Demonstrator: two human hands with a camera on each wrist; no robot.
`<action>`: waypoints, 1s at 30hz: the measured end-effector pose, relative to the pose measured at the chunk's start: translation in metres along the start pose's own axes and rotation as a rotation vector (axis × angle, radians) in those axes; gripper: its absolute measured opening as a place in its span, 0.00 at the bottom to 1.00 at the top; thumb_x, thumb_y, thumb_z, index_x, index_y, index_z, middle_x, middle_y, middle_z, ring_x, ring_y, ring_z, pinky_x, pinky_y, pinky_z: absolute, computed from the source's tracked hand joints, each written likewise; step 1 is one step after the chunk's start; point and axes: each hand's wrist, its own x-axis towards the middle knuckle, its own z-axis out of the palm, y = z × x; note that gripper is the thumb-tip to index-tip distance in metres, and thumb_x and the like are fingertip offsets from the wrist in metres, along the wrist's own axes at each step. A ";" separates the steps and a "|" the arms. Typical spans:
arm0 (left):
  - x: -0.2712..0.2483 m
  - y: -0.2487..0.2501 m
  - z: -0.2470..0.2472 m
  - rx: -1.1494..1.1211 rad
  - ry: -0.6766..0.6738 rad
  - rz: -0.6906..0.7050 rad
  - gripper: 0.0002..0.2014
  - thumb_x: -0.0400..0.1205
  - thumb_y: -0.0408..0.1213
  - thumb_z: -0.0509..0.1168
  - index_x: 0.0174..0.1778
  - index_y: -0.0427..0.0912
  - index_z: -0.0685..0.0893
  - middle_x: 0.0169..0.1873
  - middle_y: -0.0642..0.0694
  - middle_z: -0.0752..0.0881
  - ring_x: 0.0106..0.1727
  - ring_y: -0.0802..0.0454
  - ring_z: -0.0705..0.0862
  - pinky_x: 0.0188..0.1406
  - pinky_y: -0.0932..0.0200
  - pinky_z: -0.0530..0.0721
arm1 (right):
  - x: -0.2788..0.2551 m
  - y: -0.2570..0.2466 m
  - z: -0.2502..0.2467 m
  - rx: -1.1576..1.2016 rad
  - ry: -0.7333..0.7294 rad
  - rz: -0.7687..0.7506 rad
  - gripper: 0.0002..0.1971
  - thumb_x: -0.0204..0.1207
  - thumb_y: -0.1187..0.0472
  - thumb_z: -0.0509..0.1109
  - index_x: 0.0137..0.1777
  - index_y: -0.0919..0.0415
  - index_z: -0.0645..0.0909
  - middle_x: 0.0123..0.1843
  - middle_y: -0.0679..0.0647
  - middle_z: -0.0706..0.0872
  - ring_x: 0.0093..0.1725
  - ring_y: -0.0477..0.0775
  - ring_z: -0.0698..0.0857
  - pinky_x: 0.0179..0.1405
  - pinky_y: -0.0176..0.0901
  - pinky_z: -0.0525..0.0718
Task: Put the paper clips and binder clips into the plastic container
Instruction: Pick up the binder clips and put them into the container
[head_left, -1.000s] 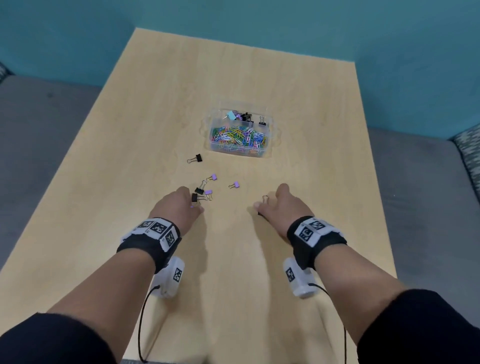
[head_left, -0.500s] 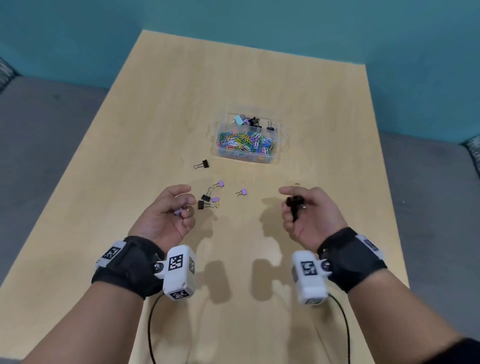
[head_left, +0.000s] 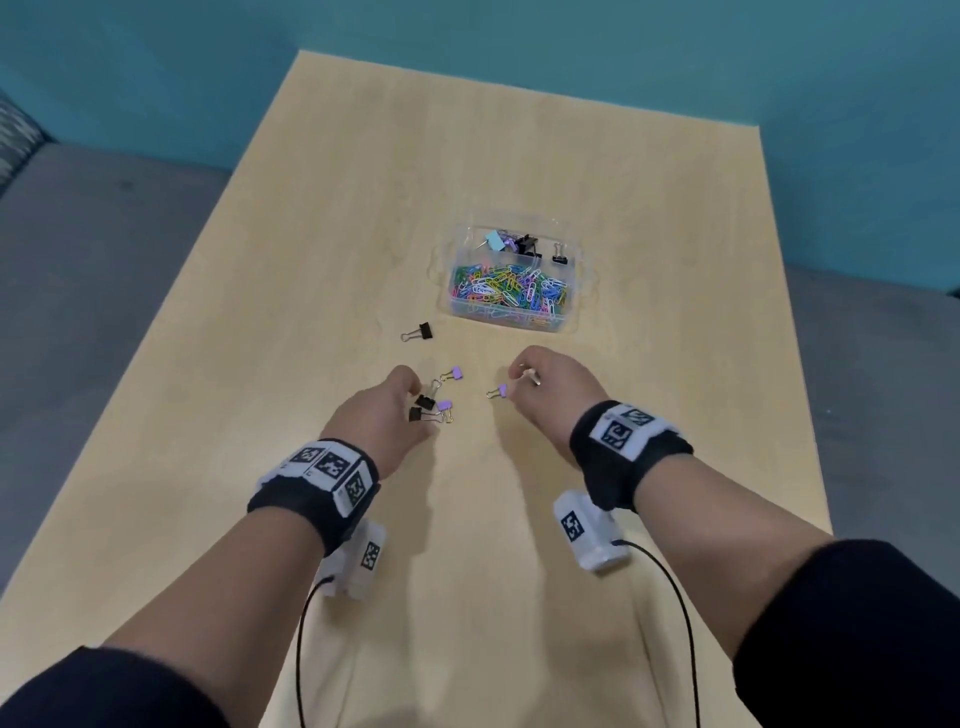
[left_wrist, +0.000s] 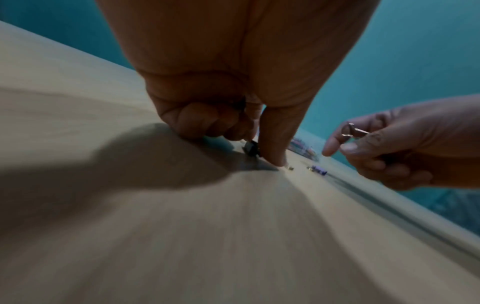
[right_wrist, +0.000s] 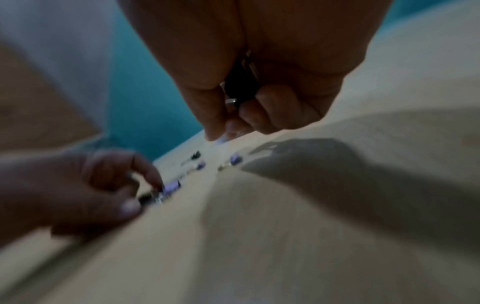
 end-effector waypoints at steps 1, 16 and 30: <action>0.003 -0.001 0.002 0.037 -0.015 0.024 0.15 0.76 0.49 0.68 0.52 0.52 0.69 0.30 0.49 0.81 0.31 0.49 0.80 0.26 0.57 0.73 | 0.002 -0.002 0.003 -0.160 -0.031 -0.047 0.06 0.76 0.56 0.64 0.51 0.51 0.79 0.42 0.52 0.83 0.37 0.58 0.83 0.34 0.44 0.79; 0.003 -0.002 -0.001 -0.923 -0.135 -0.166 0.12 0.73 0.42 0.70 0.33 0.44 0.73 0.31 0.46 0.80 0.24 0.51 0.70 0.22 0.61 0.67 | 0.027 -0.011 0.016 -0.535 -0.149 -0.079 0.09 0.80 0.57 0.64 0.48 0.59 0.66 0.41 0.57 0.81 0.39 0.60 0.81 0.31 0.46 0.74; 0.011 -0.002 0.000 -0.998 0.030 -0.333 0.11 0.78 0.42 0.69 0.35 0.41 0.80 0.26 0.46 0.75 0.22 0.52 0.68 0.23 0.61 0.66 | -0.001 -0.007 0.008 1.341 -0.228 0.467 0.08 0.76 0.69 0.61 0.39 0.60 0.78 0.32 0.56 0.80 0.26 0.50 0.78 0.21 0.35 0.79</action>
